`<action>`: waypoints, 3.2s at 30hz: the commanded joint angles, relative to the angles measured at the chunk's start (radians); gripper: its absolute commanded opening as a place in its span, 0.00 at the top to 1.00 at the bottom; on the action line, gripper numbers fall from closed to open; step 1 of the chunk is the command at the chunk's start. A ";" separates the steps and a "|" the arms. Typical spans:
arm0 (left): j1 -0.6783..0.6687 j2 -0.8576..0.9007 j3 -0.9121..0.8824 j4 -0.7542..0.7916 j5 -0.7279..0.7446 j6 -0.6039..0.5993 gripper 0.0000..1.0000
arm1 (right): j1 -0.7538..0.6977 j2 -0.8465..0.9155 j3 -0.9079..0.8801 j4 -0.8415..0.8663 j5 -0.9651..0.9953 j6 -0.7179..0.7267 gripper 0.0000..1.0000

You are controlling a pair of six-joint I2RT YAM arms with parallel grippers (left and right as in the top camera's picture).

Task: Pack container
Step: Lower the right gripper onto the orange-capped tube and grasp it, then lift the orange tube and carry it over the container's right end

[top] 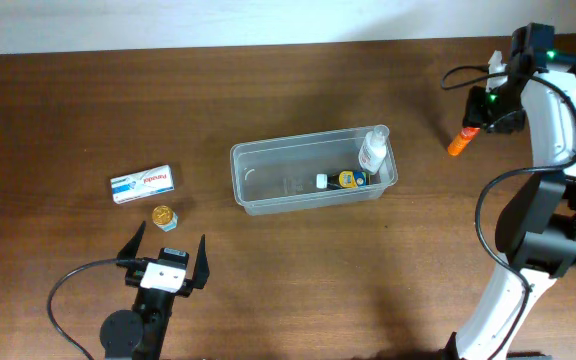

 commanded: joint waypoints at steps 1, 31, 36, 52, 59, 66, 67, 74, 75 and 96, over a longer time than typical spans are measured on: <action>0.006 -0.010 -0.007 0.000 -0.007 -0.003 0.01 | -0.001 0.020 -0.008 -0.002 -0.028 -0.007 0.71; 0.006 -0.010 -0.008 0.000 -0.007 -0.003 0.01 | 0.004 -0.038 0.165 -0.203 -0.027 -0.011 0.82; 0.006 -0.010 -0.007 0.000 -0.007 -0.003 0.01 | 0.041 -0.039 0.356 -0.357 -0.027 -0.010 0.82; 0.006 -0.010 -0.008 0.000 -0.007 -0.003 0.01 | 0.333 -0.122 0.592 -0.550 -0.046 0.014 0.81; 0.006 -0.010 -0.008 0.000 -0.007 -0.003 0.01 | 0.426 -0.130 0.582 -0.550 -0.049 0.028 0.81; 0.006 -0.010 -0.008 0.000 -0.007 -0.003 0.00 | 0.480 -0.202 0.445 -0.550 -0.049 0.036 0.81; 0.006 -0.010 -0.007 0.000 -0.007 -0.003 0.01 | 0.484 -0.220 0.409 -0.550 -0.049 0.036 0.81; 0.006 -0.010 -0.008 0.000 -0.007 -0.003 0.01 | 0.488 -0.311 0.172 -0.550 -0.043 0.035 0.81; 0.006 -0.010 -0.008 0.000 -0.007 -0.003 0.01 | 0.489 -0.314 0.150 -0.550 -0.041 0.035 0.81; 0.006 -0.010 -0.008 0.000 -0.007 -0.003 0.01 | 0.486 -0.307 0.007 -0.353 0.047 0.035 0.81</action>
